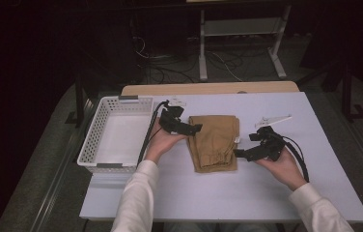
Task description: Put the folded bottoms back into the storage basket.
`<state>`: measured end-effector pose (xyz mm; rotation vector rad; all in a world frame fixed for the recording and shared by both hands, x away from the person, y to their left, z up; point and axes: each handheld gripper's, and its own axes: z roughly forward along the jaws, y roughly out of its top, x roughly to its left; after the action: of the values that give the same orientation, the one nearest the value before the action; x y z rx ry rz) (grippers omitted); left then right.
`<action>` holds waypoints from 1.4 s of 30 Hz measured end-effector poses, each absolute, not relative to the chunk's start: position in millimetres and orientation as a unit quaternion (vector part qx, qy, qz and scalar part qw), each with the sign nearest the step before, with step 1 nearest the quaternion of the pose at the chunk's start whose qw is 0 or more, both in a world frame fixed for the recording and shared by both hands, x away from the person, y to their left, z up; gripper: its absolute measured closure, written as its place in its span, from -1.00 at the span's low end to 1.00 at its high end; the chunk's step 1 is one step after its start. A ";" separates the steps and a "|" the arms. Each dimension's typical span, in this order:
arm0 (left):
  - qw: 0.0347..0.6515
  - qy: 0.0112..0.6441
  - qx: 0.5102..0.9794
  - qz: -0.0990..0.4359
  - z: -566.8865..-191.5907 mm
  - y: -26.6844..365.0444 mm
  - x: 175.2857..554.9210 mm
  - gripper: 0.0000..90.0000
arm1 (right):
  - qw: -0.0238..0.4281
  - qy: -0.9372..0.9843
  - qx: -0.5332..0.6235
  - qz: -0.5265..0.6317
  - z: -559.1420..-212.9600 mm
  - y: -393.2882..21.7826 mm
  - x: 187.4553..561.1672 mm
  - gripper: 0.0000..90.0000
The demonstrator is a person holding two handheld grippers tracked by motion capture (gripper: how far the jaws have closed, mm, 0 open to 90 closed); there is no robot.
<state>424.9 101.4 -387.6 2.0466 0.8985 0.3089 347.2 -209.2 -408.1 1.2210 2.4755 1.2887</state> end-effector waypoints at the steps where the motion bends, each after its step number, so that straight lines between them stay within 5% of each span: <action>1: 0.428 0.363 0.819 0.123 -388.4 101.7 426.3 -0.98 | 0.048 0.812 0.400 0.423 -408.1 -209.2 347.2 -1.00; 42: 0.374 0.435 0.817 0.063 -437.1 89.3 462.5 -0.98 | -0.004 0.809 0.442 0.387 -438.6 -194.0 356.3 -1.00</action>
<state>462.5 89.3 -437.1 2.0916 1.1133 0.1607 356.3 -194.0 -438.6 1.3916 2.5494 1.2203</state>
